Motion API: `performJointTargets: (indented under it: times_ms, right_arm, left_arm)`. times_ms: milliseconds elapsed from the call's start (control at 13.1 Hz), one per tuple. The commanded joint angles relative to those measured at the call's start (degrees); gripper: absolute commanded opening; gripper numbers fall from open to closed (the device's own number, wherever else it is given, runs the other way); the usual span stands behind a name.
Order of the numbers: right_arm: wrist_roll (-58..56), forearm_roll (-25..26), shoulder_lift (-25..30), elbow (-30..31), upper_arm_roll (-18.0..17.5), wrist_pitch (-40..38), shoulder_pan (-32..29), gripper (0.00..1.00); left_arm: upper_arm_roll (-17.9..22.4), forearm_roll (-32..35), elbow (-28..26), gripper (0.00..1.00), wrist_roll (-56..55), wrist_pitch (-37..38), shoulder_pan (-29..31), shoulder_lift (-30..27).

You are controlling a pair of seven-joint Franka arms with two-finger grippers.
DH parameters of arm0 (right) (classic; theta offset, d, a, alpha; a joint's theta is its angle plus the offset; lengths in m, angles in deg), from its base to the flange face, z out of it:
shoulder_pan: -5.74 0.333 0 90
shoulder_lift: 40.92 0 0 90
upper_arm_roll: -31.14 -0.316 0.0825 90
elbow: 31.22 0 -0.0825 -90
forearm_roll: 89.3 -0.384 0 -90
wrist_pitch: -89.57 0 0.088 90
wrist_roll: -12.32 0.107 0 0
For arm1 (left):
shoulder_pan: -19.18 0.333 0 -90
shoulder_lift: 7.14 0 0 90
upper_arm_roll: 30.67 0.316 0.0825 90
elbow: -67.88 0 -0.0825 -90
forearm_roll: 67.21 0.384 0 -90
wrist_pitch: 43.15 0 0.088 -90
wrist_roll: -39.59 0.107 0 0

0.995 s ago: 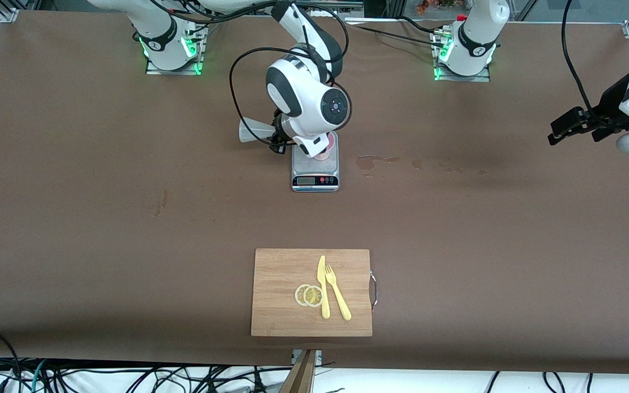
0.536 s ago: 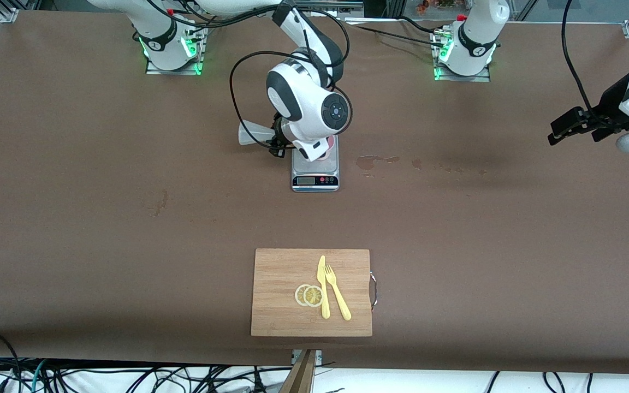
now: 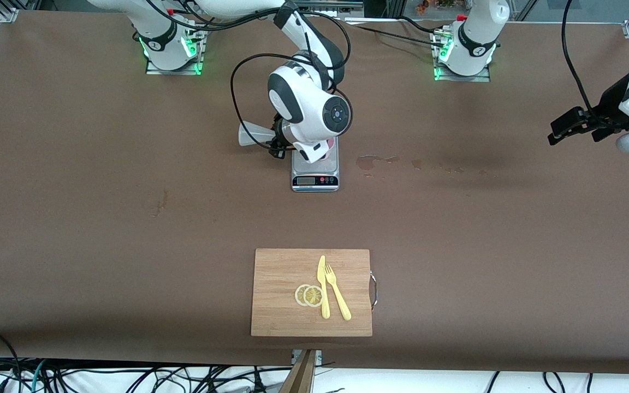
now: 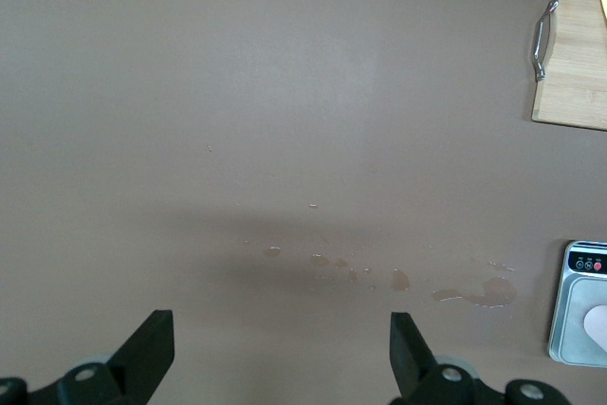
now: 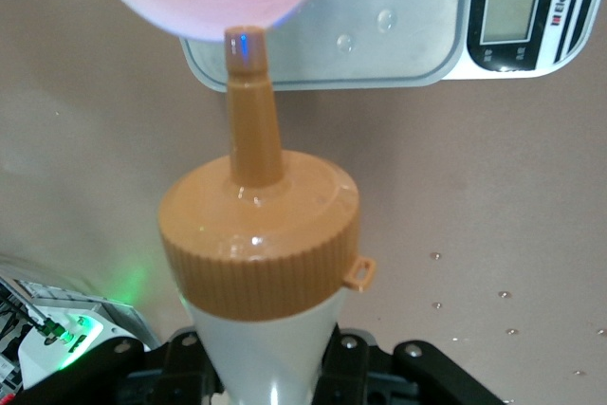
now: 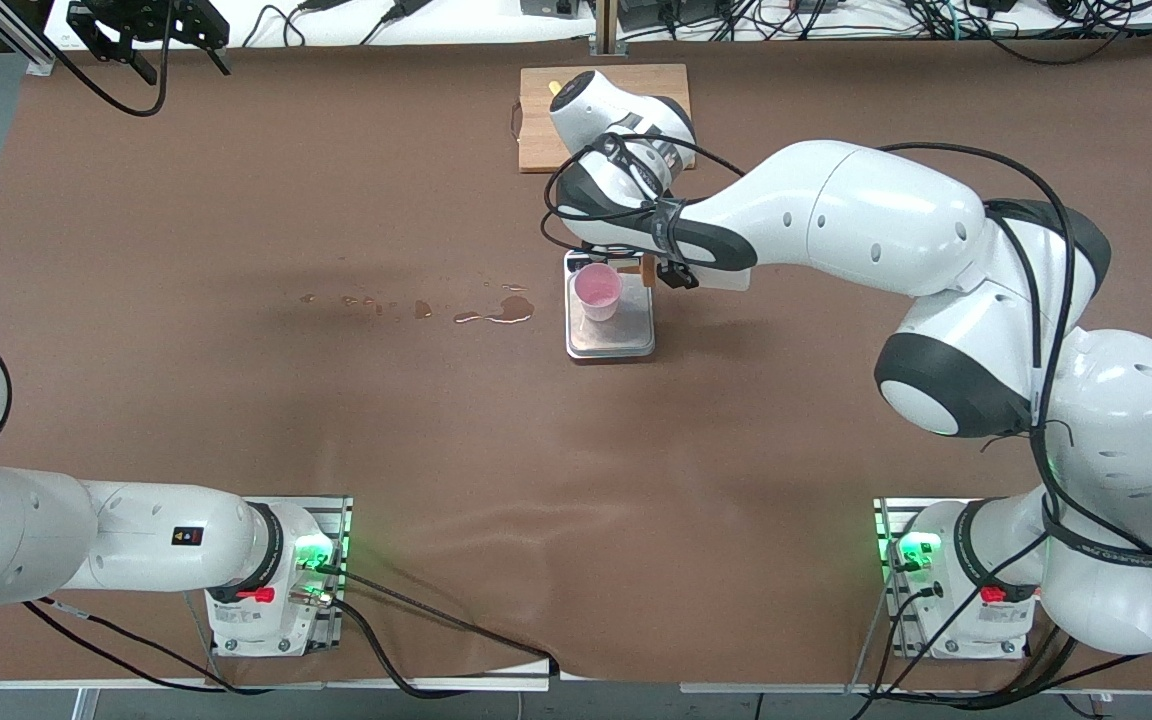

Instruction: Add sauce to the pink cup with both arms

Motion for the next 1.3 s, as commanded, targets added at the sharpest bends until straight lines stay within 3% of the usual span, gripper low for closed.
performJointTargets:
  times_ms: [0,306,689,1224]
  right_arm:
    - [0.28,0.85,-0.62,-3.37,-0.04,-3.42,-0.15,0.0]
    - [0.2,0.85,-4.47,-11.17,0.14,-9.82,-0.49,0.0]
    - [0.2,0.94,-8.17,-16.1,1.1,-14.05,-0.5,0.0]
    - [0.37,0.76,-8.62,-16.91,1.19,-13.71,-0.5,0.0]
  left_arm:
    - [-0.13,1.01,0.58,1.0,1.45,1.01,0.26,-0.43]
    - [-0.13,1.01,0.58,1.0,1.45,1.01,0.26,-0.43]
    - [-0.13,1.1,0.58,1.0,1.62,1.27,0.35,-0.43]
    - [-0.13,1.1,0.67,1.0,1.71,1.63,0.26,-0.43]
